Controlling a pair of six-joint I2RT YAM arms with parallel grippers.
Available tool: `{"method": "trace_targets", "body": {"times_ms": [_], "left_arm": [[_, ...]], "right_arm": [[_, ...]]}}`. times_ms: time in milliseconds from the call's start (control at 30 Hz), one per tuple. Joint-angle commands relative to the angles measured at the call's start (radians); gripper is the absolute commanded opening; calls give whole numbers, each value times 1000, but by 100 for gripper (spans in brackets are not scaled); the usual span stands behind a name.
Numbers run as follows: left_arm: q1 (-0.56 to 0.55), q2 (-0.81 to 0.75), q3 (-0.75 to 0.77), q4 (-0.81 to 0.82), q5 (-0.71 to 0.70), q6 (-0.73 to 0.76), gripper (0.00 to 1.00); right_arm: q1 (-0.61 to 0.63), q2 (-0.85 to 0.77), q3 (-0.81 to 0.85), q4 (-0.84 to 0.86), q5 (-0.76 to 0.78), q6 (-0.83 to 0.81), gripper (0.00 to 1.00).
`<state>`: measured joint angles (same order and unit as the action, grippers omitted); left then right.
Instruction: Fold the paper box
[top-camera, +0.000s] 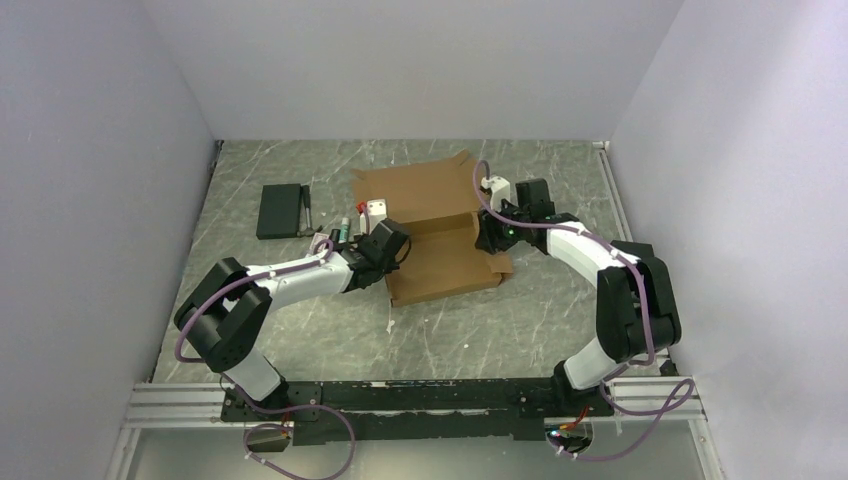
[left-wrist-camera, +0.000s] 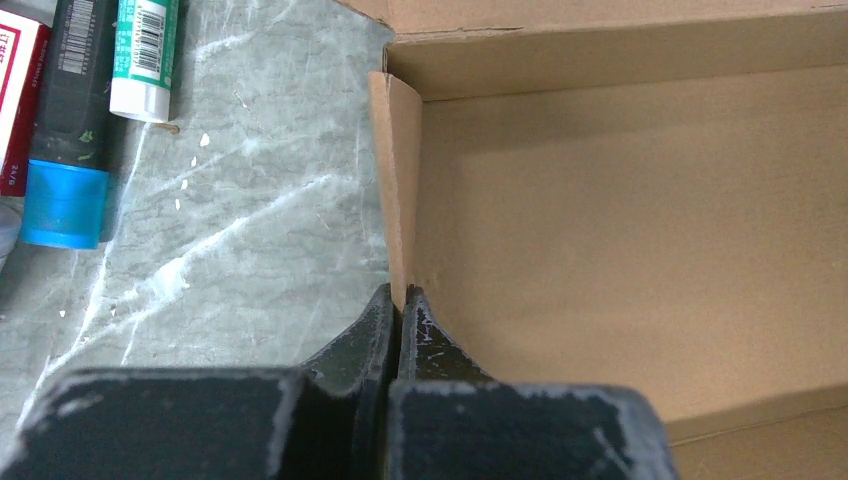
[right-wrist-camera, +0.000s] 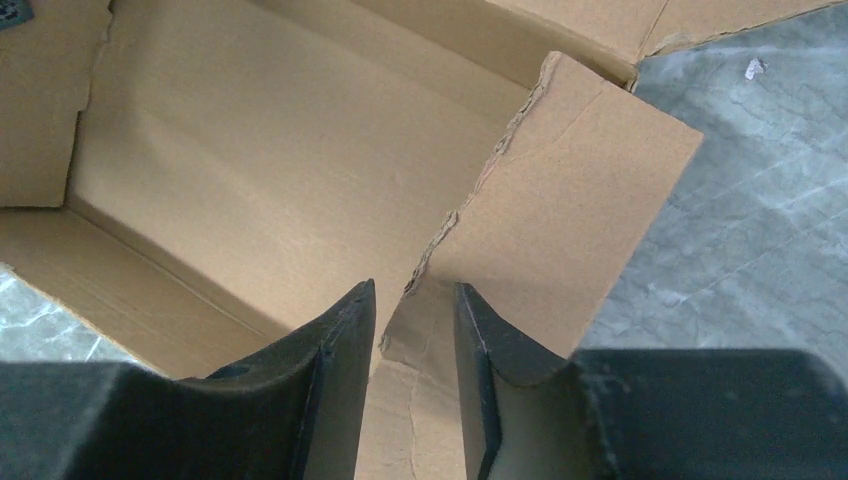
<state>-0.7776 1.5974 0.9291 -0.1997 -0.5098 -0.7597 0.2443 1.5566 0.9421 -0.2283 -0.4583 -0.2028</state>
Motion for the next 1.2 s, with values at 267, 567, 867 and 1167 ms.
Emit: {"method": "trace_targets", "body": {"times_ms": [267, 567, 867, 1167], "left_arm": [[-9, -31, 14, 21, -1, 14, 0], [-9, -28, 16, 19, -2, 14, 0], [-9, -30, 16, 16, -4, 6, 0], [-9, -35, 11, 13, -11, -3, 0]], "right_arm": [[-60, 43, 95, -99, -126, -16, 34], [-65, 57, 101, -108, -97, -25, 0], [-43, 62, 109, -148, -44, -123, 8], [3, 18, 97, -126, 117, -178, 30]]}}
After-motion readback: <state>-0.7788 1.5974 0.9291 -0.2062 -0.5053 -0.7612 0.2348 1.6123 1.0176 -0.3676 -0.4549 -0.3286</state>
